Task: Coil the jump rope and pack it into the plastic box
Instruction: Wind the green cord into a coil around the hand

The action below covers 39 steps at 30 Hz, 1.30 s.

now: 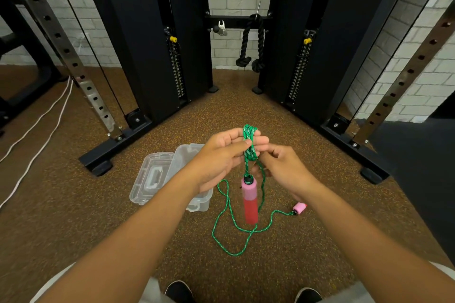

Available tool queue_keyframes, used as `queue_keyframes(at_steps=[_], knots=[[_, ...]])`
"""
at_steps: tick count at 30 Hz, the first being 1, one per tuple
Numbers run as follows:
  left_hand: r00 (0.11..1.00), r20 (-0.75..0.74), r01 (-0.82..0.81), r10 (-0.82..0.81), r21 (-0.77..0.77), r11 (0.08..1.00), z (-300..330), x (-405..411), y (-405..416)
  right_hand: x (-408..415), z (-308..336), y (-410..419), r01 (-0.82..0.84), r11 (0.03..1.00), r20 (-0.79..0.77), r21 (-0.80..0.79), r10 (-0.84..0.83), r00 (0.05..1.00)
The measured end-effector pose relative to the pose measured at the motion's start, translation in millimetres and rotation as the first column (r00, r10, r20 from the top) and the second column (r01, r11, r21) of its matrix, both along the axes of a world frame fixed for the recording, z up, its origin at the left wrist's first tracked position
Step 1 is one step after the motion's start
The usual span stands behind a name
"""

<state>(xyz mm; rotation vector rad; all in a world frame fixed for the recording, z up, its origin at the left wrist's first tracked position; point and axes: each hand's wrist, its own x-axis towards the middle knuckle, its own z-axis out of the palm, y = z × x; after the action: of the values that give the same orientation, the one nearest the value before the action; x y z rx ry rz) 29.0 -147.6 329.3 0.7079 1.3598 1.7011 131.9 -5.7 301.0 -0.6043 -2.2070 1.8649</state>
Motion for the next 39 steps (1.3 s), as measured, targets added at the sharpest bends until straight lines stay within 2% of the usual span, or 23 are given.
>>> queue_keyframes(at_steps=[7,12,18,22,27,32,36,39], knots=[[0.998,0.025,-0.050,0.050,0.019,0.999,-2,-4,2,0,4,-7,-0.166,0.980,0.109,0.114,0.154,0.982],[0.995,0.005,-0.095,0.095,0.007,0.995,-2,-8,2,2,8,-8,-0.247,0.915,0.151,0.318,0.209,0.966],[0.992,-0.015,-0.126,0.126,-0.022,0.992,-4,-10,3,12,24,-5,-0.313,0.867,0.181,0.387,0.262,0.948],[0.993,-0.012,-0.120,0.120,-0.038,0.992,-7,-13,3,17,41,-5,-0.274,0.880,0.066,0.388,0.270,0.961],[0.999,-0.047,-0.026,0.022,-0.090,0.996,-9,-7,3,16,45,3,-0.209,0.915,-0.032,0.346,0.234,0.972],[0.993,-0.086,0.076,-0.086,-0.114,0.991,-12,-1,1,14,42,10,-0.134,0.878,-0.070,0.459,0.186,0.980],[0.989,-0.096,0.104,-0.115,-0.116,0.988,-9,2,2,12,39,14,-0.032,0.815,-0.129,0.578,0.130,0.983],[0.982,-0.141,0.108,-0.126,-0.130,0.986,-8,4,1,13,40,16,0.014,0.802,-0.166,0.598,0.107,0.980]])
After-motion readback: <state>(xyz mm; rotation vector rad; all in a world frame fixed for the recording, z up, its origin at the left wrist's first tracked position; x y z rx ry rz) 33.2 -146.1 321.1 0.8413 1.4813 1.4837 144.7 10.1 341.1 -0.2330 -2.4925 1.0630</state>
